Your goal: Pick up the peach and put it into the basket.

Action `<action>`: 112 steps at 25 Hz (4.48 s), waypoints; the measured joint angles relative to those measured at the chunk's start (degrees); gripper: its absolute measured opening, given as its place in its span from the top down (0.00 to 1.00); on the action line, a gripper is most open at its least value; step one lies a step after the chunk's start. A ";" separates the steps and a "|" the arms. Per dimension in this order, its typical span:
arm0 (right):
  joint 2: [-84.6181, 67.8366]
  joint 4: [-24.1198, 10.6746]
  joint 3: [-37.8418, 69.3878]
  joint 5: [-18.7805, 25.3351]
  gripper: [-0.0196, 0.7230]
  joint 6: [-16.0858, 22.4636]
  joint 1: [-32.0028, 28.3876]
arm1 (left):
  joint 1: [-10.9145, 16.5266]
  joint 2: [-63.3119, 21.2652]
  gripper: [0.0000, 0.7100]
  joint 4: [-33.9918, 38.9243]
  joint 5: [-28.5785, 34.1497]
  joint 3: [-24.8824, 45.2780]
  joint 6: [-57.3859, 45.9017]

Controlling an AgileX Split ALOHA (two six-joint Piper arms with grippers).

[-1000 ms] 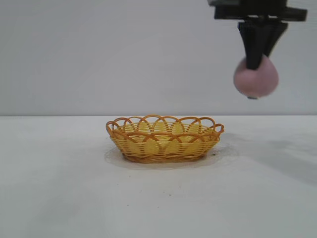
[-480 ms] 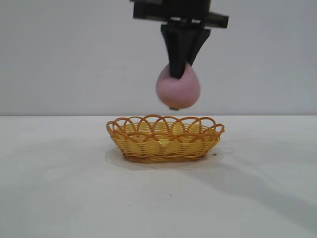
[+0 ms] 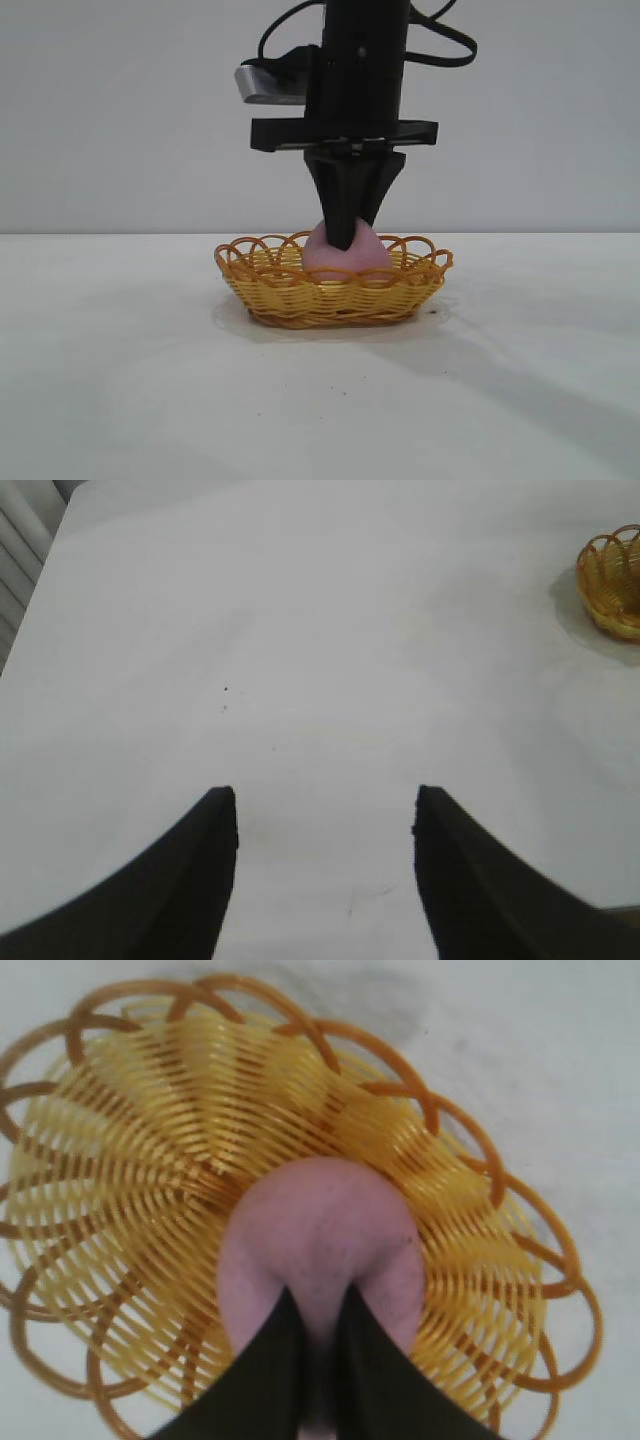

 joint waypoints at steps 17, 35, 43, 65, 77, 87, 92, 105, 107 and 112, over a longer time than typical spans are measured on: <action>-7.99 0.28 0.00 0.40 0.28 0.00 -4.84 | 0.00 0.00 0.46 0.00 0.00 0.00 0.00; -8.96 -0.17 0.00 6.10 0.28 0.00 -35.72 | 0.00 0.00 0.46 0.00 0.00 0.00 0.00; -12.27 0.06 0.00 9.72 0.28 0.00 -36.75 | 0.00 0.00 0.46 0.00 0.00 0.00 0.00; -62.91 0.69 23.20 12.09 0.28 0.63 -36.75 | 0.00 0.00 0.46 0.00 0.00 0.00 0.00; -98.29 0.78 50.47 12.75 0.28 2.49 -36.75 | 0.00 0.00 0.46 0.00 0.00 0.00 0.00; -122.22 1.59 67.23 9.52 0.28 6.66 -36.75 | 0.00 0.00 0.46 0.00 0.00 0.00 0.00; -125.60 1.59 68.10 7.66 0.28 7.06 -36.75 | 0.00 0.00 0.46 0.00 -0.10 0.00 0.00; -125.60 1.59 69.62 5.44 0.28 7.06 -35.38 | 0.00 0.00 0.46 0.00 -0.10 0.00 0.00; -125.60 1.59 69.62 5.44 0.28 7.06 -35.38 | 0.00 0.00 0.46 0.00 -0.10 0.00 0.00; -125.60 1.59 69.62 5.35 0.28 7.06 -35.38 | 0.00 0.00 0.46 0.00 -0.10 0.00 0.00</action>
